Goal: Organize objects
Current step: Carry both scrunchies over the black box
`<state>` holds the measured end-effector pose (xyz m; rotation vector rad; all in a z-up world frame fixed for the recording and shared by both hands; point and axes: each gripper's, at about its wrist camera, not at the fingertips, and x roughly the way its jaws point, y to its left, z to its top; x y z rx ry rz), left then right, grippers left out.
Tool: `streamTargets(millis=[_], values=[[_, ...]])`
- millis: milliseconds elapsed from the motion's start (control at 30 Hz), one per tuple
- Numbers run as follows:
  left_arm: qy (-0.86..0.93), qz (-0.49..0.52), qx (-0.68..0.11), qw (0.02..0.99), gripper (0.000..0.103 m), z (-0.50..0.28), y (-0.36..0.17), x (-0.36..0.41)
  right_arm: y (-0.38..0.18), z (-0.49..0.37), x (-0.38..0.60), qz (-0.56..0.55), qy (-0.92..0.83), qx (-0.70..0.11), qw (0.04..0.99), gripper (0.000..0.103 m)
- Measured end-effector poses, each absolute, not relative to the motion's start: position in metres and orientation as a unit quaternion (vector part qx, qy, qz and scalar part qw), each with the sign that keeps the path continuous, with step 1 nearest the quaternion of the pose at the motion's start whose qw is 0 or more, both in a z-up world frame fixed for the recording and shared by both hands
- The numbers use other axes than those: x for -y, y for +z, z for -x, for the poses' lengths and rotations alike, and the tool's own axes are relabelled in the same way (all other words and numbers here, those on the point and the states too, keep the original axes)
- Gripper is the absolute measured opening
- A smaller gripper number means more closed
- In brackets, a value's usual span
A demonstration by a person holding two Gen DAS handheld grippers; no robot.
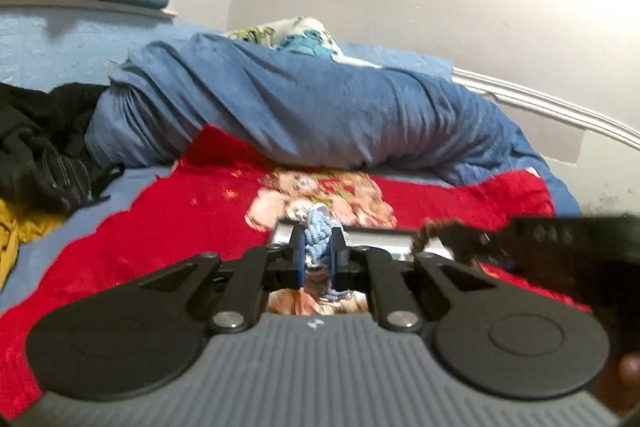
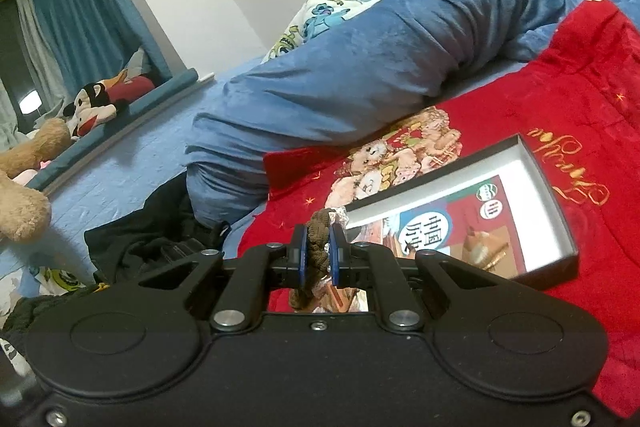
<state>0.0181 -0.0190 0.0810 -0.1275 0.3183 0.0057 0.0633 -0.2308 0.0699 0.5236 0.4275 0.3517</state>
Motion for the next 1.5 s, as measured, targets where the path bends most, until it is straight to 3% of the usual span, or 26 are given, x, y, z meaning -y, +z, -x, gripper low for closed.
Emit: streamTargets(millis=[567, 867, 1133, 1333, 1500], values=[[0.010, 0.094, -0.100, 0.990, 0.014, -0.101, 0.115, -0.026, 0.065, -0.109, 0.222, -0.240, 0.176, -0.202, 0.933, 0.012], [0.021, 0.118, -0.085, 0.989, 0.014, -0.127, 0.107, -0.068, 0.062, -0.154, 0.219, -0.254, 0.187, -0.206, 0.926, 0.012], [0.020, 0.132, -0.122, 0.983, 0.014, -0.142, 0.088, -0.092, 0.064, -0.211, 0.202, -0.242, 0.161, -0.190, 0.938, 0.012], [-0.012, 0.143, -0.164, 0.976, 0.014, -0.165, 0.062, -0.074, 0.030, -0.227, 0.218, -0.273, 0.142, -0.231, 0.923, 0.012], [-0.026, 0.095, -0.199, 0.975, 0.014, -0.173, 0.034, -0.041, 0.005, -0.234, 0.225, -0.286, 0.121, -0.261, 0.914, 0.012]])
